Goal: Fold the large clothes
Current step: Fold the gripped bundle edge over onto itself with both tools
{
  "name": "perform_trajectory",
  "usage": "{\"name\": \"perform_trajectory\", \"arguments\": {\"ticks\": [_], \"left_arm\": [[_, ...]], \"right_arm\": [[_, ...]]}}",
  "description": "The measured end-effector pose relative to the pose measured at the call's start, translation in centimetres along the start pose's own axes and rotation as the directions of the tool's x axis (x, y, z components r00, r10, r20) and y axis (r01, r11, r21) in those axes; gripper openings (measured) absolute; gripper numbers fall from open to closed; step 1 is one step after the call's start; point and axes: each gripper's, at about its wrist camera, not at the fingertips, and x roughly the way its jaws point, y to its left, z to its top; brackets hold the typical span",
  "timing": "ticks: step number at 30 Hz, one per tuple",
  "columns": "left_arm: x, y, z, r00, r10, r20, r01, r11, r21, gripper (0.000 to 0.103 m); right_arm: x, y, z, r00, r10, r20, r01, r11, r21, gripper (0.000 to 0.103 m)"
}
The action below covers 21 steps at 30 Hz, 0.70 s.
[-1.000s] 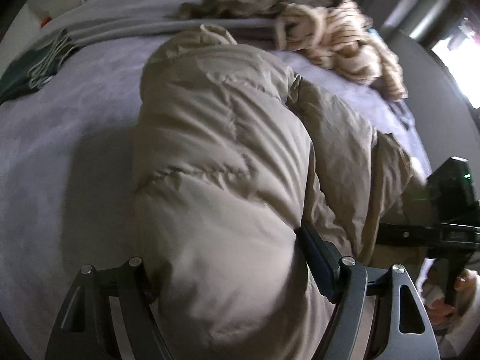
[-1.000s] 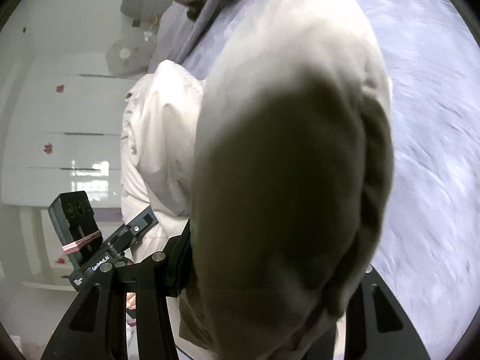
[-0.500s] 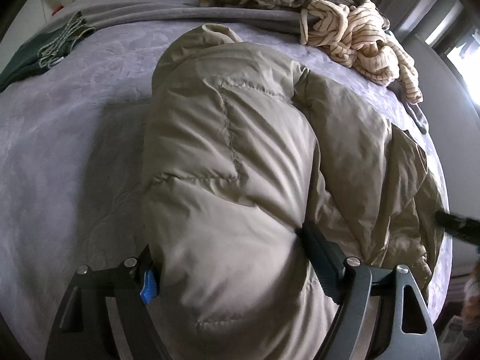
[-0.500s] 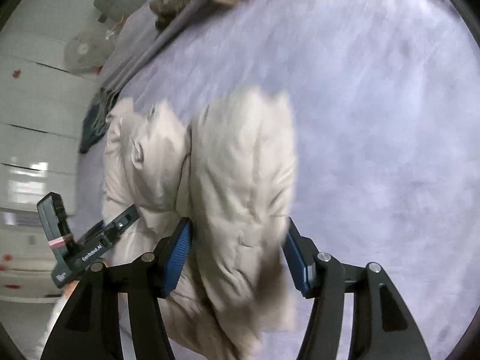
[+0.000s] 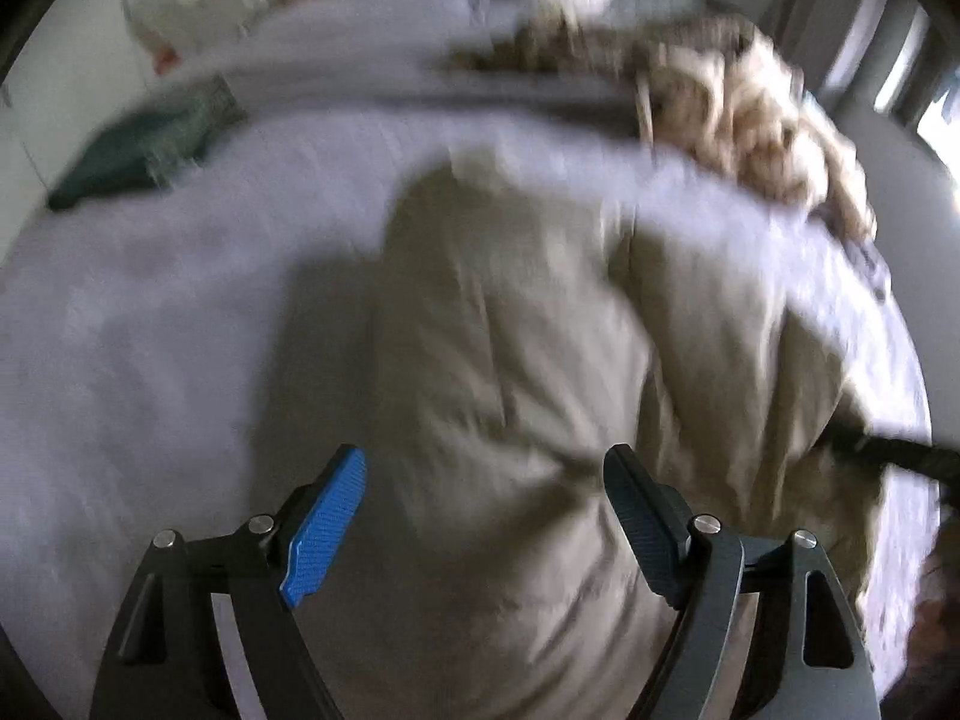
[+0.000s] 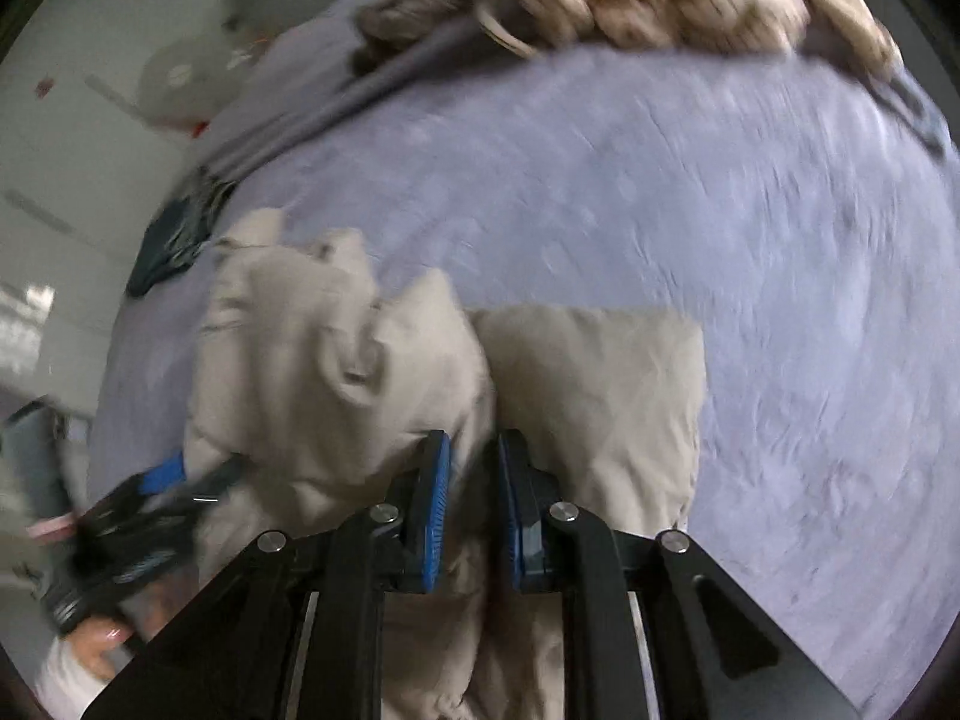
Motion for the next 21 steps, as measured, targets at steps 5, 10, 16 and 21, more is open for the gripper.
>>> {"name": "perform_trajectory", "arguments": {"ticks": [5,10,16,21], "left_arm": [[2.3,0.0,3.0,1.0,0.0,-0.001,0.0,1.0,-0.027,0.083],[6.0,-2.3,2.5,0.999,0.01,-0.033,-0.011,1.0,-0.016,0.083],[6.9,-3.6,2.2,0.999,0.027,-0.046,-0.027,1.0,0.01,0.083],[6.9,-2.3,2.0,0.999,-0.004,-0.053,0.003,1.0,-0.018,0.083]], "right_arm": [[2.0,-0.6,0.1,0.999,-0.042,-0.024,0.041,0.999,-0.02,0.018],[4.2,-0.8,0.9,0.993,-0.113,-0.04,0.11,0.991,-0.082,0.014],[6.6,-3.3,1.2,0.993,-0.093,-0.079,0.091,0.995,-0.033,0.003],[4.1,-6.8,1.0,0.97,0.242,-0.04,-0.231,0.956,0.182,0.013]]}}
